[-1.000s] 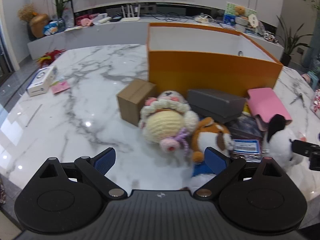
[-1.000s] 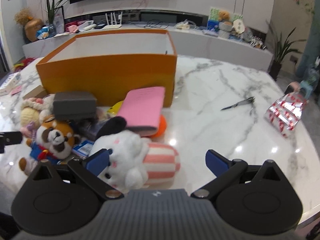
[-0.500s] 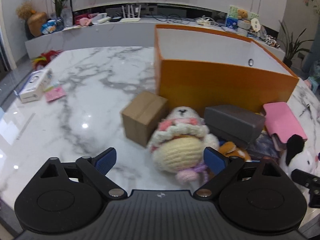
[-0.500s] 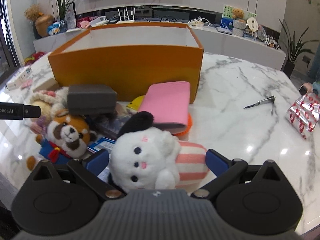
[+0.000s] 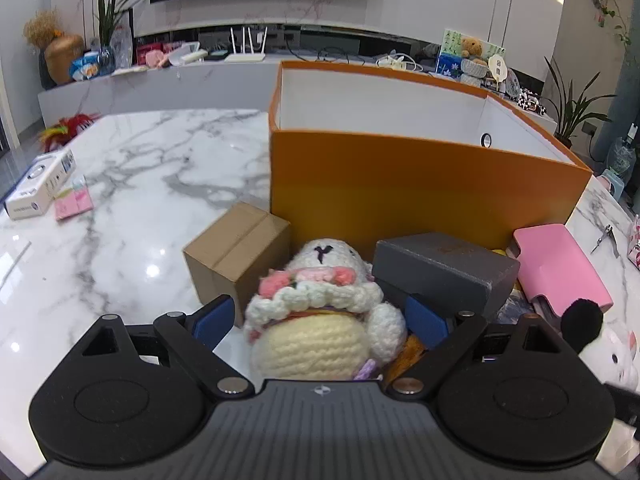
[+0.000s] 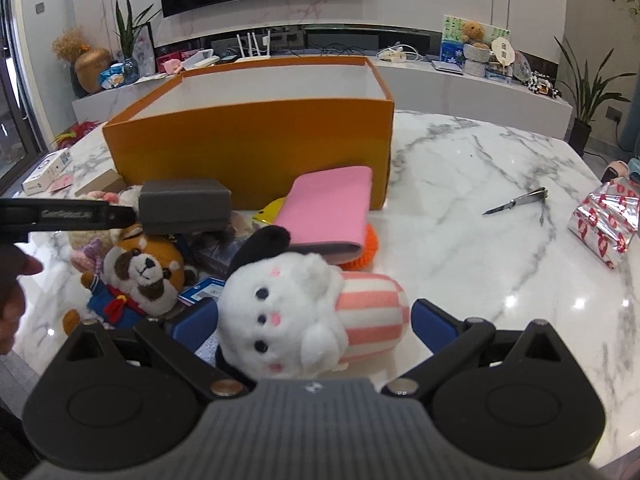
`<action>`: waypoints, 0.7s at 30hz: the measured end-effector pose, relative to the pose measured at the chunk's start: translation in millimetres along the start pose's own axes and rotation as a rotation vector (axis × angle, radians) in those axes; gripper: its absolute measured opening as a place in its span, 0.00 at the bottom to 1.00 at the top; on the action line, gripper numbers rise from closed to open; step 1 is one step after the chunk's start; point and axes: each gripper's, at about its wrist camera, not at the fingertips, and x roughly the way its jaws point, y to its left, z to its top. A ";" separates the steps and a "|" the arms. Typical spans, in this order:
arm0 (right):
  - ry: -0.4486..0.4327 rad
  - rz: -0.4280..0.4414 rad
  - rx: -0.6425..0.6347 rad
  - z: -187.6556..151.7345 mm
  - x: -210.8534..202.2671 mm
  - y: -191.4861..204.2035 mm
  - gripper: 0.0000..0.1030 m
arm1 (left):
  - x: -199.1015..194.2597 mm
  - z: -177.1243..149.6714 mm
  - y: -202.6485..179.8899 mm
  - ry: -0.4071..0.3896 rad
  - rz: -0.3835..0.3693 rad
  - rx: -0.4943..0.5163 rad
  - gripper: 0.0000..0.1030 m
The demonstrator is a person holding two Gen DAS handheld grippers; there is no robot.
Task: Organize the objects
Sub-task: 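Grasp the cream crocheted bunny with the left tool while the right tool grasps the white plush bear, then lift both plush toys and carry them over the orange box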
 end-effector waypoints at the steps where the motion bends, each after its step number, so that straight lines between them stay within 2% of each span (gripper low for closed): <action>1: 0.013 0.004 0.001 -0.4 3.1 0.6 0.99 | 2.0 0.1 -0.3 0.005 0.002 -0.007 1.00; 7: 0.002 -0.028 0.016 -2.1 13.5 4.8 0.99 | 6.9 -0.3 1.3 0.005 0.013 -0.056 0.99; 8: -0.007 -0.039 0.025 -2.3 15.2 5.9 0.99 | 6.6 -1.5 1.7 0.005 0.000 -0.070 0.92; 9: -0.016 -0.048 0.029 -3.2 15.9 7.3 0.99 | 6.9 -2.1 3.0 0.004 -0.015 -0.088 0.91; 13: -0.045 -0.097 0.009 -6.4 17.8 16.9 0.99 | 6.6 -4.0 3.3 -0.003 -0.015 -0.106 0.91; 21: -0.102 -0.197 0.113 -19.4 24.4 32.0 0.99 | 6.7 -7.4 0.9 -0.018 0.001 -0.113 0.92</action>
